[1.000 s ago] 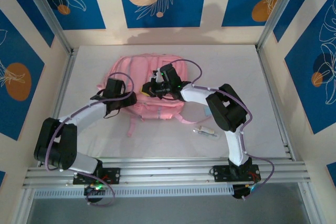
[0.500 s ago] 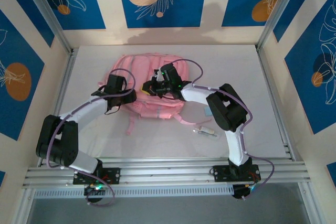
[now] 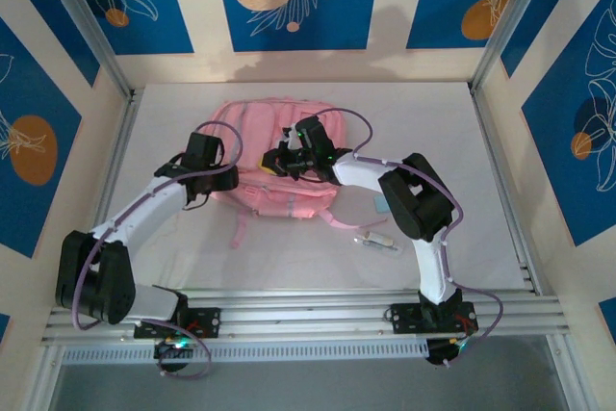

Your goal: Pack the student bag

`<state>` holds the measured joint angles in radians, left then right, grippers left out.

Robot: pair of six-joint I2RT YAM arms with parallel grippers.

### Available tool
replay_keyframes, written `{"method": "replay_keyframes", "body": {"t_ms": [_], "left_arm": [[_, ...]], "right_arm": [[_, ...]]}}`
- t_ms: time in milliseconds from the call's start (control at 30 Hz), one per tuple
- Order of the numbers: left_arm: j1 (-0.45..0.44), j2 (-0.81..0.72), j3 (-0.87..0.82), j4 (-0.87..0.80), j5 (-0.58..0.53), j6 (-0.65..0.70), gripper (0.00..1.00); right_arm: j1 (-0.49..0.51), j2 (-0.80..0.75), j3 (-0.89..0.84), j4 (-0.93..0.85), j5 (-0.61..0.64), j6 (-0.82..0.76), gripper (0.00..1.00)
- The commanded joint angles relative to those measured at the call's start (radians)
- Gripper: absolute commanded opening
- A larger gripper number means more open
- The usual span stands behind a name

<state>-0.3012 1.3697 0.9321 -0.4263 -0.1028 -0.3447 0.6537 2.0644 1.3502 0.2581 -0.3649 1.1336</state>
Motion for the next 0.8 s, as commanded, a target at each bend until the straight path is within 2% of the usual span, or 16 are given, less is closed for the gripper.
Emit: {"method": "replay_keyframes", "body": {"t_ms": [0,67,133,267,333,400,567,700,767], "left_arm": [[0.006,-0.024,-0.012,0.095,0.186,-0.011,0.62],[0.001,-0.027,-0.052,0.192,0.239,-0.053,0.64],[-0.005,-0.020,-0.079,0.255,0.240,-0.077,0.65],[-0.006,-0.003,-0.088,0.267,0.166,-0.086,0.65],[-0.006,-0.026,-0.100,0.256,0.124,-0.094,0.65],[-0.006,-0.064,-0.116,0.241,0.081,-0.108,0.66],[-0.006,-0.143,-0.133,0.182,0.009,-0.129,0.69],[-0.005,-0.157,-0.134,0.169,0.013,-0.147,0.70],[-0.005,-0.161,-0.139,0.172,0.018,-0.160,0.70]], "right_arm": [[-0.011,-0.029,0.011,-0.045,-0.023,-0.027,0.00],[-0.014,-0.026,0.012,-0.024,-0.038,-0.002,0.00],[-0.017,-0.023,0.021,-0.017,-0.051,0.018,0.00],[-0.017,-0.027,0.050,-0.067,-0.030,-0.005,0.00],[-0.017,-0.025,0.070,-0.125,0.012,-0.049,0.15],[-0.021,-0.017,0.088,-0.169,0.053,-0.077,0.24],[-0.011,0.037,0.204,-0.321,0.149,-0.140,0.35],[0.007,0.102,0.318,-0.451,0.214,-0.177,0.37],[0.021,0.139,0.378,-0.549,0.286,-0.197,0.37]]}}
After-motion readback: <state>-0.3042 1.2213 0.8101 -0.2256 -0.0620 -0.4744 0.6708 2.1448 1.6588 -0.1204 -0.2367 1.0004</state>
